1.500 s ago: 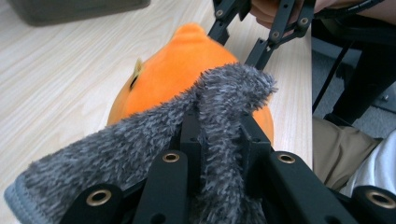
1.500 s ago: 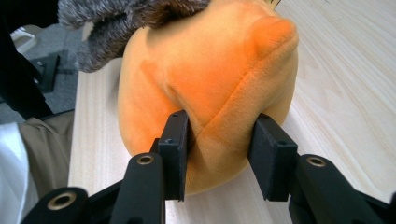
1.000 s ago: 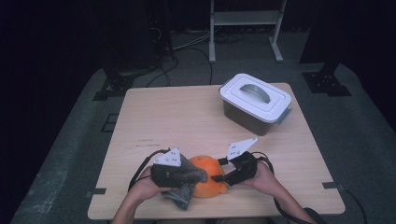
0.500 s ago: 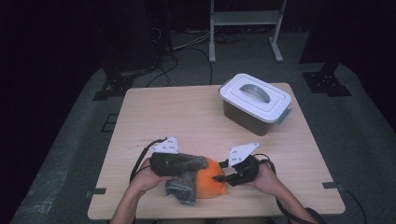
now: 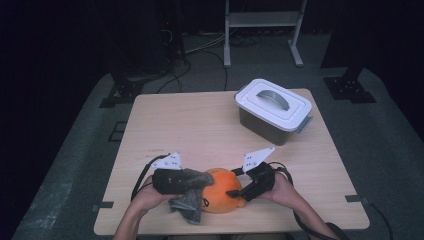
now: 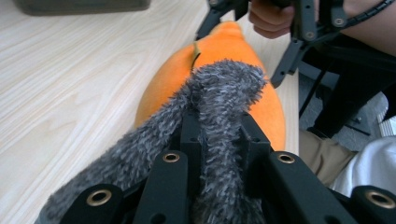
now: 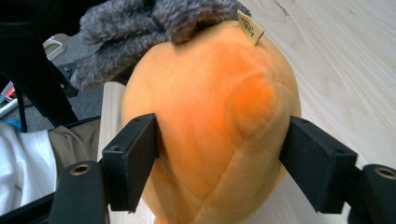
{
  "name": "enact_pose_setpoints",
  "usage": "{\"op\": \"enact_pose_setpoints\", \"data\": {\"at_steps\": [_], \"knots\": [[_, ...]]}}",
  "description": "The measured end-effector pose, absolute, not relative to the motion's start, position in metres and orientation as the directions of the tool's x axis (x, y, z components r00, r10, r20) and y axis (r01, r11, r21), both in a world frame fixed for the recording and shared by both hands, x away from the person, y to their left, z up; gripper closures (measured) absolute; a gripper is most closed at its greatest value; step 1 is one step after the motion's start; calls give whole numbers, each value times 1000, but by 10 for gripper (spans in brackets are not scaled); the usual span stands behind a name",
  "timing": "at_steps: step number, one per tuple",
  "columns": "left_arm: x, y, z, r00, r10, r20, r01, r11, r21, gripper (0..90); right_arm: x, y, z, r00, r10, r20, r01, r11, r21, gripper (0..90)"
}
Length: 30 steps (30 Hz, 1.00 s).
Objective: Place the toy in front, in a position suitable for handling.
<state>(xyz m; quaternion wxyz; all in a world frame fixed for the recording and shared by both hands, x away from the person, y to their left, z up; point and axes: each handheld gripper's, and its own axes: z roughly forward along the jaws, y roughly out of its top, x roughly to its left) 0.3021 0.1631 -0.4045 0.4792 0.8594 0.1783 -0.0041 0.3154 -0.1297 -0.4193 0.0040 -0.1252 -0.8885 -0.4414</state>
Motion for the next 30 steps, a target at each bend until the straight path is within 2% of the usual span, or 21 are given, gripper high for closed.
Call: {"op": "enact_pose_setpoints", "data": {"at_steps": [2,5,8,13,21,23,26,30], "knots": [[303,162,-403,936,306,-173,309,-479,821,760,315,-129,-419,-968,225,110,224,582,781,364],[305,161,-397,936,311,-162,301,-475,827,761,309,-130,-415,-975,221,22,150,583,798,526],[308,160,-387,936,316,-155,290,-447,846,761,303,-132,-409,-970,238,-51,94,561,823,561],[311,140,-375,951,293,-102,240,-489,839,760,300,-127,-409,-973,210,-91,49,578,815,560],[316,157,-396,924,346,-160,321,-479,817,759,304,-143,-417,-982,188,-36,83,588,805,543],[315,164,-403,915,354,-192,348,-455,820,760,306,-146,-418,-983,182,-2,107,585,804,482],[312,164,-407,918,341,-203,348,-445,825,761,312,-143,-415,-978,194,69,171,579,797,327],[310,160,-405,931,311,-190,321,-452,832,761,318,-143,-412,-969,214,124,227,567,792,267]]}}
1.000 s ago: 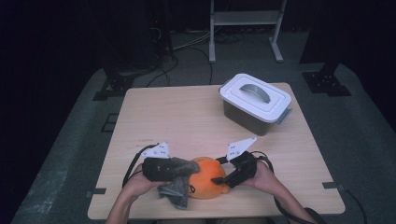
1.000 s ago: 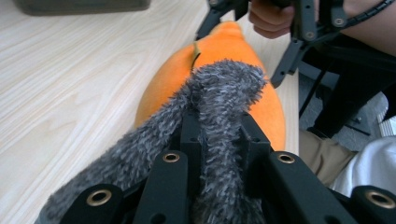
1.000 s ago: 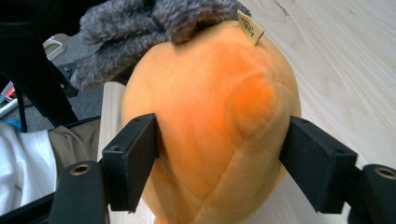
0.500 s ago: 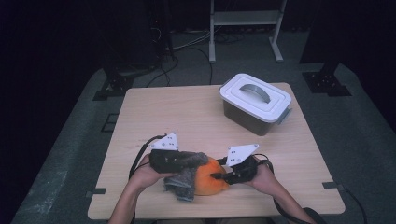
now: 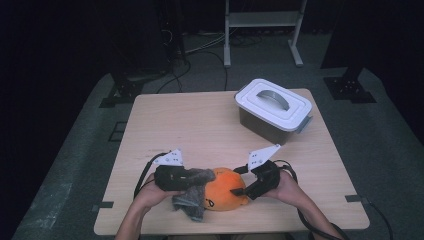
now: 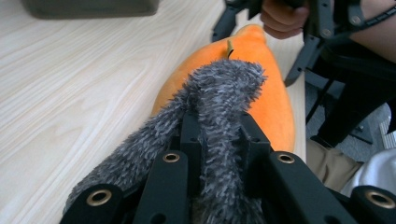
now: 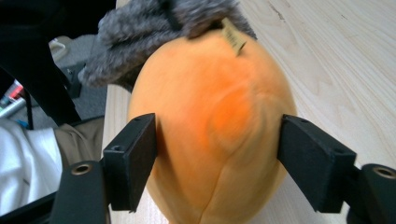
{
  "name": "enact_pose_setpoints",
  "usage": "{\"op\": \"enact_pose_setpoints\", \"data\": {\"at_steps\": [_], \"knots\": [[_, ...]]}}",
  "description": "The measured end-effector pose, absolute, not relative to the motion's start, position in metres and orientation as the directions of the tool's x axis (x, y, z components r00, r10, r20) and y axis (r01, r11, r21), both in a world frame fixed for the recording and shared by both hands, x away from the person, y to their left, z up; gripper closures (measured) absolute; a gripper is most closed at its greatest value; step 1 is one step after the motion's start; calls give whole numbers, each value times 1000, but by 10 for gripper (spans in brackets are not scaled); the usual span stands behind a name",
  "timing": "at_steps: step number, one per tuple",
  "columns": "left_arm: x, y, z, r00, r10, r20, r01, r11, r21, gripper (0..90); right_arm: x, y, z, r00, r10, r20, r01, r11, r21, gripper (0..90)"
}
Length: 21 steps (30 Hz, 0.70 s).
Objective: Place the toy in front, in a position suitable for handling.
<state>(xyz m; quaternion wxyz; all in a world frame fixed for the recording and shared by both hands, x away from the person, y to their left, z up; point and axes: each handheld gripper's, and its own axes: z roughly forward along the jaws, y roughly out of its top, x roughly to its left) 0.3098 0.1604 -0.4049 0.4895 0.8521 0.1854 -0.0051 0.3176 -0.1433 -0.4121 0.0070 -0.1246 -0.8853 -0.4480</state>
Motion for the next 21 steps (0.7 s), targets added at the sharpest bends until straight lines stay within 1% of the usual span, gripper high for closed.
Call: {"op": "enact_pose_setpoints", "data": {"at_steps": [4,5,6,7,8,9,11,15,18,20,21], "knots": [[309,157,-404,936,300,-186,312,-458,833,760,322,-143,-415,-962,224,159,261,566,782,265],[310,157,-404,936,301,-182,310,-460,832,760,323,-142,-417,-959,231,166,271,568,777,295],[310,156,-403,935,304,-182,311,-462,831,760,323,-141,-418,-958,236,164,273,569,776,350],[311,156,-403,935,305,-182,312,-459,832,760,321,-140,-418,-959,240,152,266,571,777,416],[311,155,-401,936,303,-181,310,-459,833,761,319,-140,-417,-964,238,117,237,576,782,471],[312,155,-399,936,303,-178,307,-459,833,761,315,-140,-415,-970,231,74,198,579,791,504],[313,153,-393,937,305,-168,299,-458,837,761,311,-139,-412,-972,236,20,157,576,802,535],[316,145,-380,946,288,-148,270,-445,854,761,305,-137,-406,-964,256,-67,93,563,821,545],[317,136,-376,951,279,-130,253,-468,847,760,303,-134,-407,-965,249,-81,79,574,815,541],[318,132,-380,952,273,-135,257,-483,837,760,305,-135,-410,-969,241,-59,95,581,809,500],[317,131,-383,953,268,-142,260,-484,835,761,306,-137,-411,-971,237,-38,111,583,805,455]]}}
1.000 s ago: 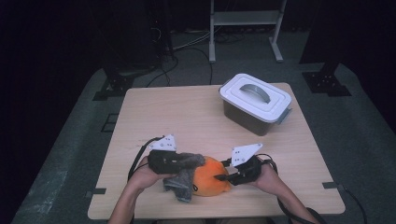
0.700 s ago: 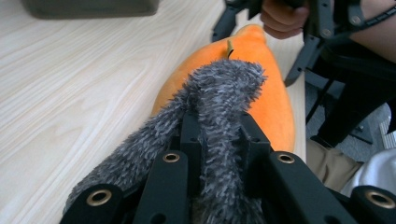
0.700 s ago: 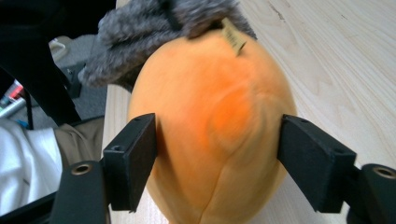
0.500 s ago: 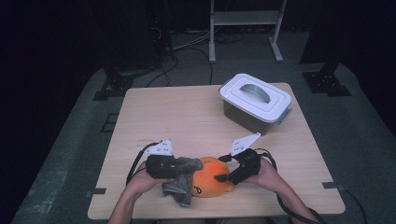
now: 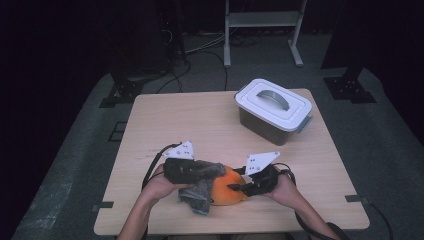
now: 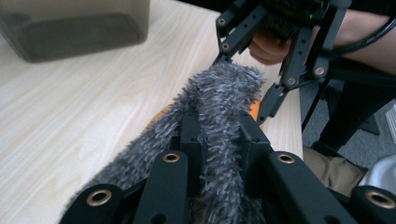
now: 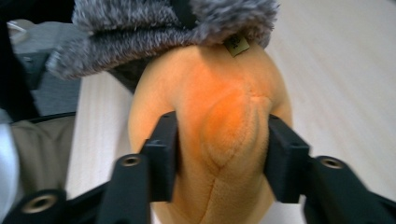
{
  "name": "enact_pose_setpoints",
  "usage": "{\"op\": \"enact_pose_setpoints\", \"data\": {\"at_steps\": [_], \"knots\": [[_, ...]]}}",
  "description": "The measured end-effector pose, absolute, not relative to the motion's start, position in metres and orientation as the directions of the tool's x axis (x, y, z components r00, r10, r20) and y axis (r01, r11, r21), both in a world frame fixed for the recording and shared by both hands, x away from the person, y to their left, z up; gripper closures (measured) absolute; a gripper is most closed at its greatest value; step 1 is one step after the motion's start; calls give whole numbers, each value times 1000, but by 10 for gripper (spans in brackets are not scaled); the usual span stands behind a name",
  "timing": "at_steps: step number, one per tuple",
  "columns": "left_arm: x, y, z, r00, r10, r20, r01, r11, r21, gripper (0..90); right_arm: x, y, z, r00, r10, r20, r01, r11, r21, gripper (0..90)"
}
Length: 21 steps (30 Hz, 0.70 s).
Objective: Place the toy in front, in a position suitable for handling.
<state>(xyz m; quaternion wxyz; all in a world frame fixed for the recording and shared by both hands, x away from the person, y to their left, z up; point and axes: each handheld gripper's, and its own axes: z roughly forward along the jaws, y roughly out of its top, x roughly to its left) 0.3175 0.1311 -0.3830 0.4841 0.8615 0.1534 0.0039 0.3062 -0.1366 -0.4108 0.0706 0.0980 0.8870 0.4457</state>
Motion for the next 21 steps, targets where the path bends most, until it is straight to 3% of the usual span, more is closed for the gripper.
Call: {"op": "enact_pose_setpoints", "data": {"at_steps": [3,7,13,21], "knots": [[315,129,-390,952,256,-166,275,-485,830,760,311,-140,-412,-970,240,24,162,573,804,332],[312,127,-389,960,232,-156,256,-502,826,760,315,-140,-412,-966,251,70,204,562,802,283],[311,133,-390,958,241,-154,259,-501,826,760,310,-140,-415,-974,227,20,153,587,795,461],[312,158,-404,934,308,-184,319,-478,819,760,310,-149,-418,-974,225,19,152,592,792,484]]}}
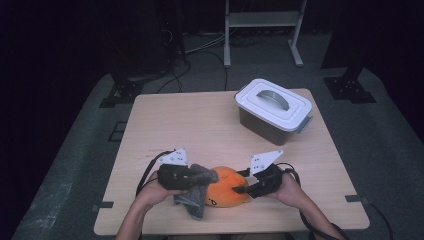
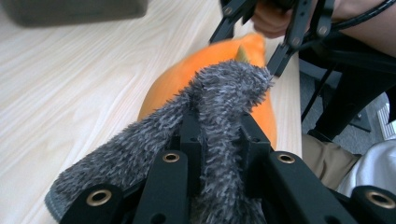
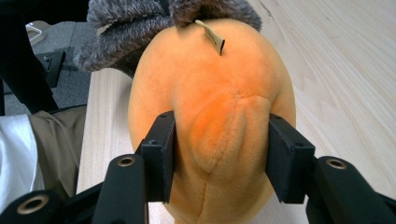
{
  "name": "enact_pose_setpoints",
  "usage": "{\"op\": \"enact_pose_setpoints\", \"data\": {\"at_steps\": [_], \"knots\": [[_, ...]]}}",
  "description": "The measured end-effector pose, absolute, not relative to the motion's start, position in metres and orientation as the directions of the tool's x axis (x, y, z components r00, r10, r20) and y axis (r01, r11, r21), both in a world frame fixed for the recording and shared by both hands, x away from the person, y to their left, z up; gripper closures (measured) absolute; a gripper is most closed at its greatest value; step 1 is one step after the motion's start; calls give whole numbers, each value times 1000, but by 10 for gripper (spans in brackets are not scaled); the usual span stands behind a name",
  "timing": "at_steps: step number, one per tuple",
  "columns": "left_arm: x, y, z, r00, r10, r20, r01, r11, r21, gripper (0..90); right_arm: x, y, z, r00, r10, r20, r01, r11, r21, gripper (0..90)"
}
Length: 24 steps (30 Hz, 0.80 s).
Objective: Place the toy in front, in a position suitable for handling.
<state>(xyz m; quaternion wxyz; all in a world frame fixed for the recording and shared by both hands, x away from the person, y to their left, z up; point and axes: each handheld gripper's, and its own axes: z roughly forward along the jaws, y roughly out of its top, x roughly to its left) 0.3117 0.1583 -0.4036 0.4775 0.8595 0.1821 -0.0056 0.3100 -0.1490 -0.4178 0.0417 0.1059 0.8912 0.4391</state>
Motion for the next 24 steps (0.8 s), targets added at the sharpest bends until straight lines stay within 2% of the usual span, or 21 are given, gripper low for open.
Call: {"op": "enact_pose_setpoints", "data": {"at_steps": [10,16,19,24], "knots": [[312,164,-404,927,325,-187,330,-473,817,760,311,-149,-418,-970,240,28,168,589,790,483],[313,139,-386,950,268,-161,274,-466,841,760,309,-147,-418,-971,239,27,166,583,795,483],[313,121,-378,963,241,-120,230,-502,834,760,307,-145,-417,-972,236,17,157,587,794,483],[314,109,-376,969,223,-106,212,-534,819,760,307,-148,-418,-970,241,33,172,582,794,463]]}}
